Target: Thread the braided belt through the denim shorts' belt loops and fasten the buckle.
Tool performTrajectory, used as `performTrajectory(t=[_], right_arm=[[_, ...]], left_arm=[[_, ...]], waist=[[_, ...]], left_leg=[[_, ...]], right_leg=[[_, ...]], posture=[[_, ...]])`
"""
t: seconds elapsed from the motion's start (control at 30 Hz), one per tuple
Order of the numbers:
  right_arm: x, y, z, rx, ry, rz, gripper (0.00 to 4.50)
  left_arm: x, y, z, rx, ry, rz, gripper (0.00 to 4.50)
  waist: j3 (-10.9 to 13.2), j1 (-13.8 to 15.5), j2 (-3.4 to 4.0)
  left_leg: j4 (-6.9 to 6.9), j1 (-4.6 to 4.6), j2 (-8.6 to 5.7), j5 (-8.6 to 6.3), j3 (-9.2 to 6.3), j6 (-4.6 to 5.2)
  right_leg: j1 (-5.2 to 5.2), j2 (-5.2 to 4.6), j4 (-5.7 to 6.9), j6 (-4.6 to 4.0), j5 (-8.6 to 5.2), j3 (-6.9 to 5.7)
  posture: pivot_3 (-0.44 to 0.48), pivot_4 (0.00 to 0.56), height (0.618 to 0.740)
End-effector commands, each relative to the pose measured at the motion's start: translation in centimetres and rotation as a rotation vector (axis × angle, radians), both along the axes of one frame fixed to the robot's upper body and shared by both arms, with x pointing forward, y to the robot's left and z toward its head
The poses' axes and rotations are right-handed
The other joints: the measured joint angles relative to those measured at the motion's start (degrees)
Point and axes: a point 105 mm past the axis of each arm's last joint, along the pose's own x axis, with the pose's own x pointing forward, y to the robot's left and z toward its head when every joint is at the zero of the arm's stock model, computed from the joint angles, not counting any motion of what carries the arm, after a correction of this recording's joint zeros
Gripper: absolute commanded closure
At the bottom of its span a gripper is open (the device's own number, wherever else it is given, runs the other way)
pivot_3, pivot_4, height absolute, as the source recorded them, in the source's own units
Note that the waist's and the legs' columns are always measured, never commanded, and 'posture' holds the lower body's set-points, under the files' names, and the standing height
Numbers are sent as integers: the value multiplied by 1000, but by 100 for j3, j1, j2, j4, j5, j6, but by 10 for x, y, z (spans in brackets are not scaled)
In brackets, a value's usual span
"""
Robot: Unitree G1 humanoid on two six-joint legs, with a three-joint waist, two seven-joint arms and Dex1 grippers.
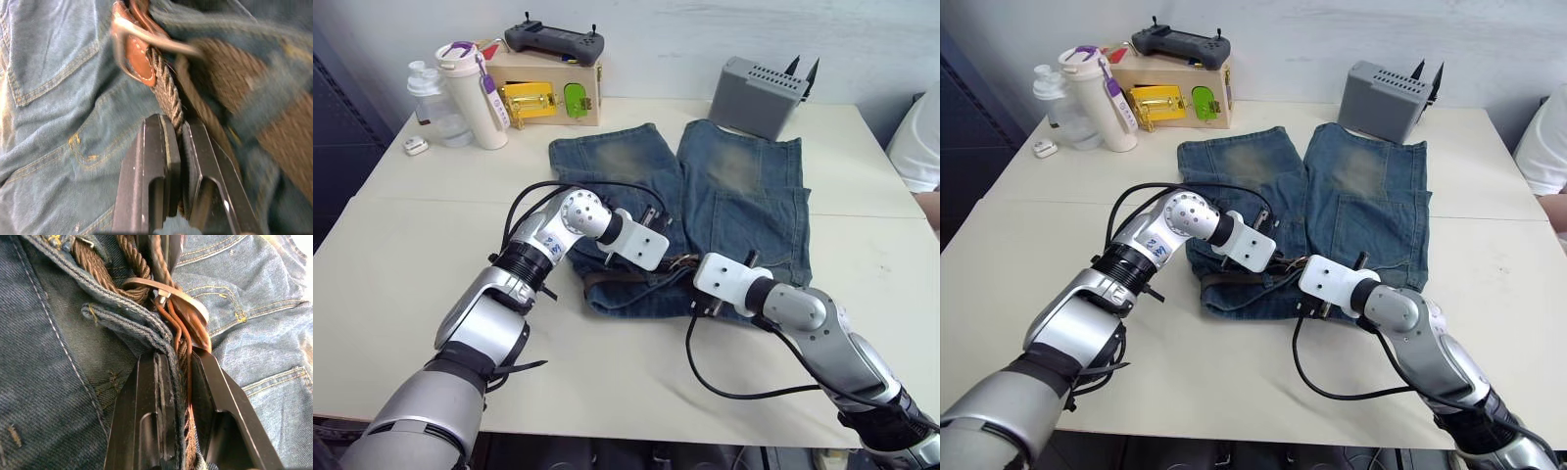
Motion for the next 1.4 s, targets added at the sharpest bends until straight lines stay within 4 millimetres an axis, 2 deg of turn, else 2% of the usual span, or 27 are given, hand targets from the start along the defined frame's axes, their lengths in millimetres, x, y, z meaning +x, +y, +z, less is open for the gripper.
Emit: performTrajectory(t=[0.03, 0.27, 0.37, 0.5, 0.57, 0.7, 0.87, 0.9, 1.07, 1.23, 1.4], right_arm=[[-5, 18, 25, 23, -115, 83, 4274], [-11, 31, 15, 23, -82, 138, 4275], [-13, 32, 10, 15, -68, 143, 4275], [-13, 26, 11, 75, -36, 102, 4275], [-15, 23, 14, 102, -7, 103, 3200], [-19, 13, 21, 115, 36, 107, 2117], [-27, 4, 44, 316, 149, 122, 266], [-31, 0, 44, 325, 186, 126, 56], [-43, -29, 51, 309, 280, 92, 56], [-19, -64, 58, 197, 143, -48, 56], [-15, -68, 39, 113, 161, -61, 56]], left_arm=[[-16, -25, 4, -50, 37, -68, 4500], [-14, -50, 9, -100, 93, -15, 4500], [-22, -66, 16, -156, 155, -30, 4500], [-24, -68, 11, -127, 149, -42, 4500], [-24, -65, 8, -111, 155, -40, 4500], [-23, -61, 3, -89, 155, -34, 4500], [-20, -59, -1, -70, 146, -25, 4500], [-20, -59, -2, -67, 146, -23, 4500], [-20, -59, -4, -60, 145, -25, 4500], [-20, -58, -5, -56, 148, -27, 4500], [-20, -57, -5, -60, 150, -24, 4500]], waist=[[0, 4, 0], [0, 8, 0], [0, 11, 0], [0, 9, 0], [0, 11, 0], [0, 24, 0], [0, 33, 0], [0, 32, 0], [-1, 41, 2], [-2, 91, 3], [-2, 97, 4]], left_leg=[[0, 0, 0, 1, 0, -2], [14, -7, 0, 0, 0, 0], [15, -8, 0, 0, -1, 0], [17, -8, 0, 1, 0, -1], [18, -8, 0, 1, -1, -2], [25, -13, 0, 0, -2, -1], [32, -18, 0, -1, -3, 2], [34, -19, 0, -2, -5, 3], [35, -21, 0, -5, -7, 8], [39, -24, -3, -14, -10, 24], [39, -22, -4, -15, -9, 26]], right_leg=[[-1, 0, 0, 0, 0, 0], [-2, 0, 5, 0, 0, 0], [-2, 0, 8, 0, 0, 0], [-3, 0, 10, 0, 0, 0], [-3, 0, 10, 0, 0, 0], [-3, -1, 11, 0, 0, -1], [-4, -1, 13, 0, 0, -2], [-4, -1, 13, 0, 0, -2], [-4, -3, 15, 0, 0, -3], [-4, -6, 13, 0, 0, -6], [-5, -5, 20, 0, 0, -5]], posture=[[0, 150, 735], [0, 150, 735], [0, 150, 735], [0, 150, 735], [0, 150, 735], [0, 150, 735], [0, 150, 735], [0, 150, 735], [0, 150, 735], [0, 150, 735], [0, 150, 735]])
